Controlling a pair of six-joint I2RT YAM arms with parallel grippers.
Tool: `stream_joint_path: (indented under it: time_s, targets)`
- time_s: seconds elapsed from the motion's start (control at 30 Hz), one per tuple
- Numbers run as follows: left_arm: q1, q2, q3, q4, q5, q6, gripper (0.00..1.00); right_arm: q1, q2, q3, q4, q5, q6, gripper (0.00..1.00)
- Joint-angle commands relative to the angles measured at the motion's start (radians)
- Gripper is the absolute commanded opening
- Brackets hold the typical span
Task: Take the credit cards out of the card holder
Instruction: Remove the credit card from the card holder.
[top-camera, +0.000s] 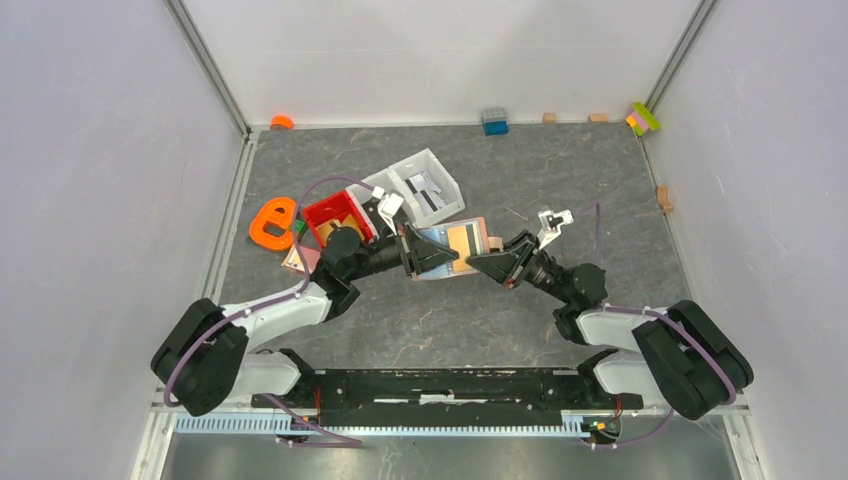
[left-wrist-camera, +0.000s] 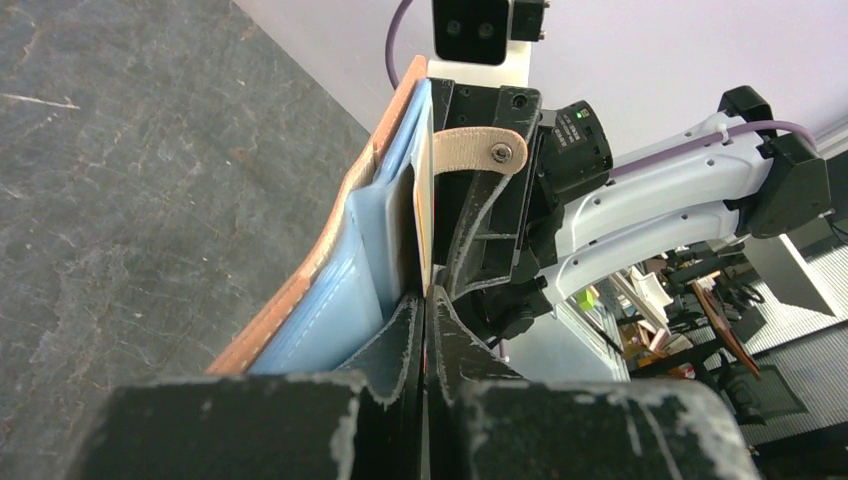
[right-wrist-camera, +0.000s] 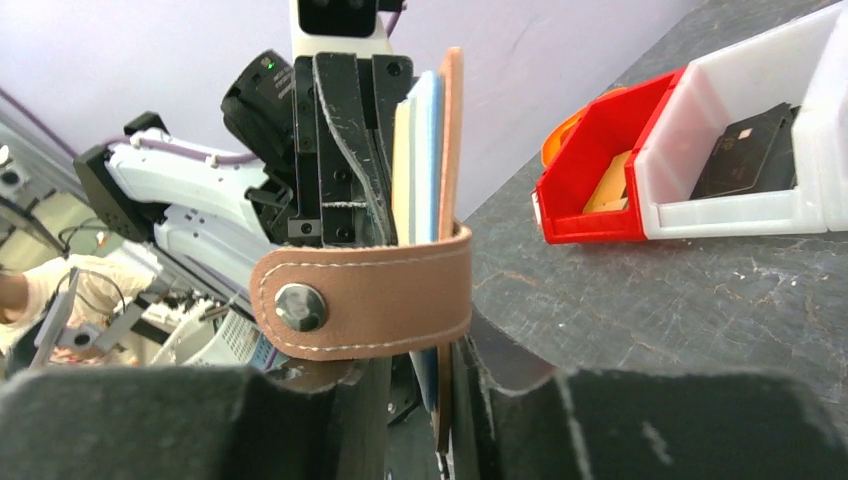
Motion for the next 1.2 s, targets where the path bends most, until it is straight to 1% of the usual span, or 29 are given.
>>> stream_joint_path:
  time_s: [0.0, 0.1, 0.23, 0.27, 0.33, 0.37, 0.4, 0.7, 1.03, 1.07, 1.17]
  targets:
    - [-0.018, -0.071, 0.009, -0.073, -0.061, 0.055, 0.02, 0.007, -0.018, 0.009, 0.086, -0.038, -0.012, 0.32]
    - [-0.018, -0.079, 0.009, -0.097, -0.083, 0.065, 0.02, -0.006, -0.045, -0.012, 0.085, -0.018, -0.021, 0.32]
    - [-0.017, -0.067, 0.018, -0.113, -0.082, 0.065, 0.02, -0.023, -0.069, -0.04, 0.115, 0.003, -0.014, 0.28]
    - [-0.017, -0.065, 0.018, -0.116, -0.083, 0.065, 0.02, -0.029, -0.075, -0.048, 0.123, 0.01, -0.009, 0.24]
    - [-0.017, -0.065, 0.02, -0.12, -0.086, 0.065, 0.02, -0.04, -0.085, -0.061, 0.124, 0.023, -0.005, 0.1]
    - [-0.017, -0.067, 0.02, -0.122, -0.087, 0.066, 0.02, -0.045, -0.089, -0.065, 0.118, 0.029, -0.004, 0.05]
    - [-0.017, -0.068, 0.02, -0.126, -0.09, 0.068, 0.02, -0.05, -0.095, -0.071, 0.115, 0.035, -0.004, 0.03]
    - [-0.015, -0.102, 0.011, -0.171, -0.139, 0.089, 0.02, -0.097, -0.104, -0.12, 0.175, 0.065, 0.042, 0.02]
    - [-0.011, -0.098, 0.012, -0.164, -0.128, 0.087, 0.02, -0.119, -0.05, -0.12, 0.274, 0.038, 0.11, 0.02]
    - [-0.011, -0.089, 0.015, -0.158, -0.113, 0.085, 0.05, -0.12, -0.039, -0.114, 0.288, 0.03, 0.116, 0.02]
    - [-0.012, -0.053, 0.037, -0.158, -0.081, 0.075, 0.2, -0.118, -0.021, -0.112, 0.345, 0.02, 0.143, 0.04]
